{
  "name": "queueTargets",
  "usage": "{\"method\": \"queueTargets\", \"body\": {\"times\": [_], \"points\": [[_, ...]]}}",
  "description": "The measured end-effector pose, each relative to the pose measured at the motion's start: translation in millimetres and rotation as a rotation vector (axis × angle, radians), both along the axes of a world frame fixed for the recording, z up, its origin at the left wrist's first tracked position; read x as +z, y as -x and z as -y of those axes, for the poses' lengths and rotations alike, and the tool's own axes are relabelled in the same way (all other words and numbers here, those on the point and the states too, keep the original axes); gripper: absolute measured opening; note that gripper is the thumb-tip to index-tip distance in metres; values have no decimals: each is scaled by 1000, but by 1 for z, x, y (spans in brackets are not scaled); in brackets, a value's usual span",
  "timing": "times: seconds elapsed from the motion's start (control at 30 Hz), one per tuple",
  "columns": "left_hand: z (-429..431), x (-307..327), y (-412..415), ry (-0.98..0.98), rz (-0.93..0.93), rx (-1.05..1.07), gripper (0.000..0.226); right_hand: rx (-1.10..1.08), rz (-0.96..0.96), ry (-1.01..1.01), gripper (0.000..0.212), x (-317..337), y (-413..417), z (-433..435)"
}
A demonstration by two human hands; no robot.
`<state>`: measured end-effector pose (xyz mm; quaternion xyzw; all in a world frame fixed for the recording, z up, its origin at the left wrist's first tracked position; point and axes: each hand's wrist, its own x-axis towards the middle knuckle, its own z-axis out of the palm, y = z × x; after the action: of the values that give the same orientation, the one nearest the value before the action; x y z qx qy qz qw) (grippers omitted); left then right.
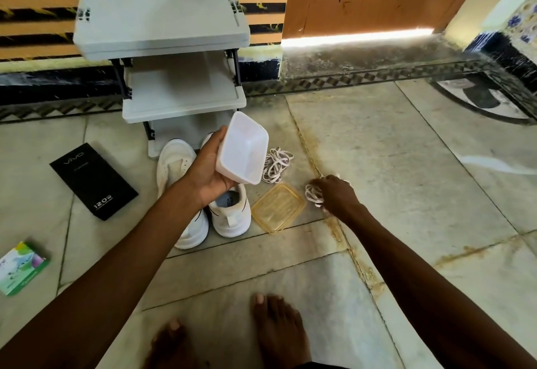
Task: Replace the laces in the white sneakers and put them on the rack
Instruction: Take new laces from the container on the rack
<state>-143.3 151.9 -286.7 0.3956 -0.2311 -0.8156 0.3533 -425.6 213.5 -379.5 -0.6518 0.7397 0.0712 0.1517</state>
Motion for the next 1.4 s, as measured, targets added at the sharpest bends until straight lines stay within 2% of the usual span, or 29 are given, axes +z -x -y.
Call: {"method": "queueTargets", "body": {"times": [0.07, 0.17, 0.23, 0.3, 0.37, 0.4, 0.47, 0.53, 0.6, 0.63, 0.7, 0.77, 0.83, 0.9, 0.93, 1.0, 1.13, 1.3, 1.37, 1.4], "points": [[0, 0, 1, -9, -6, -14, 50, 15, -103, 115, 32, 1, -8, -2], [-1, 3, 1, -16, -3, -34, 51, 27, -177, 155, 21, -1, -10, -3], [0, 3, -1, -23, -13, -37, 53, -30, -153, 153, 15, 2, -6, 3], [1, 2, -5, -23, -12, -26, 53, -151, -33, 151, 6, 12, -4, 16], [3, 2, -9, -25, -16, -2, 50, -313, 212, 156, 11, 31, -6, 30], [3, 1, -10, -27, -24, 11, 49, -415, 405, 168, 13, 45, -10, 35], [2, 1, -13, -26, -52, 39, 44, -559, 915, 195, 10, 78, -30, 42], [1, 1, -13, -21, -87, 66, 44, -599, 1403, 182, 7, 112, -58, 46], [0, -1, -9, -17, -104, 99, 47, -633, 1670, 141, 10, 138, -90, 48], [-2, -2, -6, -21, -119, 124, 47, -636, 1702, 148, 8, 145, -105, 49], [-4, -6, -2, -41, -181, 194, 50, -569, 1569, 213, 6, 153, -135, 49], [-8, -7, 3, -74, -271, 241, 55, -401, 1229, 241, 8, 154, -155, 47], [-14, -9, 2, -104, -328, 282, 49, -205, 866, 157, 20, 159, -169, 46], [-18, -13, -1, -122, -337, 336, 44, -104, 687, 60, 44, 170, -181, 48], [-18, -15, -5, -119, -336, 367, 44, -82, 643, 33, 52, 176, -186, 50], [-19, -13, -10, -94, -325, 421, 42, -60, 624, 0, 55, 184, -189, 54], [-16, -8, -20, -45, -334, 419, 45, -45, 721, -31, 38, 197, -188, 60], [-12, -10, -26, -55, -408, 438, 50, -33, 797, 160, 16, 205, -179, 55], [-10, -10, -29, -59, -431, 469, 52, -25, 748, 190, 5, 203, -176, 50], [-8, -10, -31, -59, -430, 490, 49, -26, 691, 162, 16, 200, -175, 48]]}}
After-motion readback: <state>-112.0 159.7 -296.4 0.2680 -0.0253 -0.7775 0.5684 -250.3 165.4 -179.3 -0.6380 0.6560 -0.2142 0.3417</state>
